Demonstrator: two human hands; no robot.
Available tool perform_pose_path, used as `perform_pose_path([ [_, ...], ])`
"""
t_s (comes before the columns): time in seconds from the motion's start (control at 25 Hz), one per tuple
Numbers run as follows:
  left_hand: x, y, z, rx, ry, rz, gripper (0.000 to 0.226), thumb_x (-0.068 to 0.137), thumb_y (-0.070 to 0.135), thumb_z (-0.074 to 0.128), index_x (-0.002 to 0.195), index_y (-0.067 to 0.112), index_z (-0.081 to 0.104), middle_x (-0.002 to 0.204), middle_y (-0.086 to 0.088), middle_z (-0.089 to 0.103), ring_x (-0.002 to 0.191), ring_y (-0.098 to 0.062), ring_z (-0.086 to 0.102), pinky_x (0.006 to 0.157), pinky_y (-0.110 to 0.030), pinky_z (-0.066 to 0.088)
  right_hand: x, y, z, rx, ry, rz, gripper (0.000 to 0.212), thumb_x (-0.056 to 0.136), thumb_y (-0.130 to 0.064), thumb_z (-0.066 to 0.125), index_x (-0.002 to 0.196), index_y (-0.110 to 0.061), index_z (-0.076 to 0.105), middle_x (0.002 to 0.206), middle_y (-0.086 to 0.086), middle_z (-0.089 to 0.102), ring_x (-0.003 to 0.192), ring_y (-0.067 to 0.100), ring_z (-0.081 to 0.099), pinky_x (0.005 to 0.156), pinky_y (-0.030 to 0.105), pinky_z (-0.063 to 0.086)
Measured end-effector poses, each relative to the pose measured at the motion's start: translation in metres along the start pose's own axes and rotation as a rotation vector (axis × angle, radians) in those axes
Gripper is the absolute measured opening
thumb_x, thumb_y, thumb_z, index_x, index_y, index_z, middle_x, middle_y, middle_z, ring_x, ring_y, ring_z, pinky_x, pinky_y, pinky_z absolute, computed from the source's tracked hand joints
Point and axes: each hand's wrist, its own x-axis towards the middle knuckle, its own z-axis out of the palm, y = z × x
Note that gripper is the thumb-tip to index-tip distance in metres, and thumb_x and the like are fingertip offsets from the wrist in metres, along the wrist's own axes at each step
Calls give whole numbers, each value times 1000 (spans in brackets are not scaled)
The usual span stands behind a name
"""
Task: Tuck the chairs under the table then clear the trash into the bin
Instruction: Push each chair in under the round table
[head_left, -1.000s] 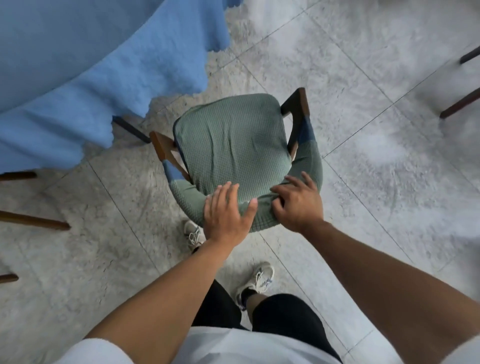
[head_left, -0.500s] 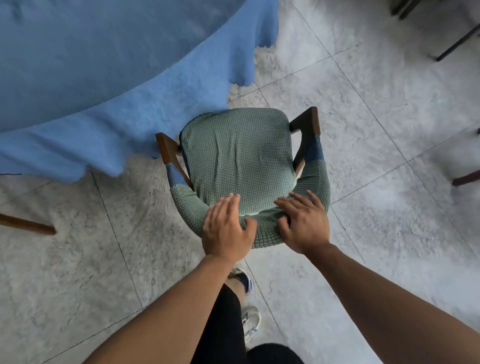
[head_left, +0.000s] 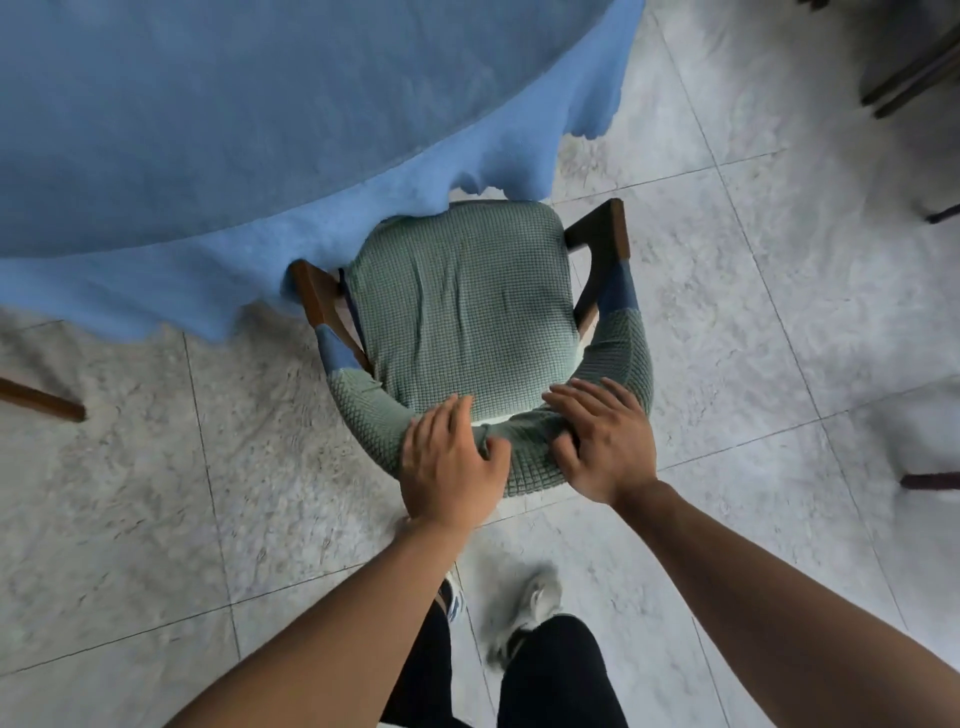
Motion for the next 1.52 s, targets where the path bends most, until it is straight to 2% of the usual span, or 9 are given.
perform_pose_path([
  [0.28, 54, 42, 4, -62, 292, -107, 66, 85, 43, 45, 143, 14, 54, 149, -6, 55, 139, -26, 48, 115, -50, 38, 91, 52, -12, 54, -68, -183, 52, 84, -39, 49, 127, -19, 71, 131, -2, 70, 128, 21, 61, 113, 47, 40],
  [0.44, 95, 67, 3, -60, 441, -141, 65, 83, 36, 49, 142, 9, 55, 149, -11, 54, 140, -32, 47, 114, -54, 36, 155, 77, -22, 66, -121, -310, 53, 85, -41, 47, 129, -18, 67, 134, 1, 67, 128, 23, 59, 113, 47, 39],
  [0.64, 141, 72, -5, -35, 567, -120, 68, 80, 30, 50, 143, 6, 53, 152, -14, 50, 144, -35, 42, 116, -57, 32, 208, 83, -26, 15, -106, -351, 61, 86, -38, 46, 142, -12, 52, 155, 19, 42, 149, 37, 33, 123, 55, 24],
  [0.76, 160, 63, -11, -20, 607, -117, 70, 79, 30, 50, 145, 6, 51, 154, -14, 47, 145, -35, 40, 118, -58, 27, 230, 77, -22, -1, -100, -380, 65, 85, -38, 44, 145, -12, 49, 159, 23, 36, 152, 40, 24, 124, 58, 19],
  [0.92, 189, 46, -26, 20, 656, -110, 70, 79, 28, 50, 145, 6, 51, 156, -14, 45, 147, -35, 37, 121, -59, 22, 262, 65, -13, 18, -76, -374, 66, 85, -40, 41, 144, -12, 49, 159, 22, 36, 152, 39, 26, 124, 56, 18],
  [1.16, 239, 18, -54, 122, 740, -46, 78, 76, 25, 54, 151, 8, 46, 162, -17, 35, 153, -37, 25, 121, -64, 15, 317, 37, 3, 57, 92, -344, 72, 88, -42, 38, 152, -10, 43, 165, 21, 25, 156, 38, 15, 125, 58, 13],
  [1.36, 280, -1, -74, 168, 773, -78, 75, 81, 28, 55, 153, 12, 43, 162, -16, 34, 154, -38, 23, 122, -65, 12, 361, 26, 16, 44, 159, -380, 67, 96, -46, 31, 154, -14, 42, 164, 17, 31, 155, 39, 18, 125, 59, 13],
  [1.52, 303, -11, -82, 195, 772, -153, 65, 86, 33, 50, 148, 17, 52, 159, -11, 42, 150, -35, 32, 121, -60, 17, 386, 16, 22, -4, 212, -349, 66, 93, -45, 35, 150, -15, 48, 161, 13, 39, 153, 38, 26, 123, 57, 17],
])
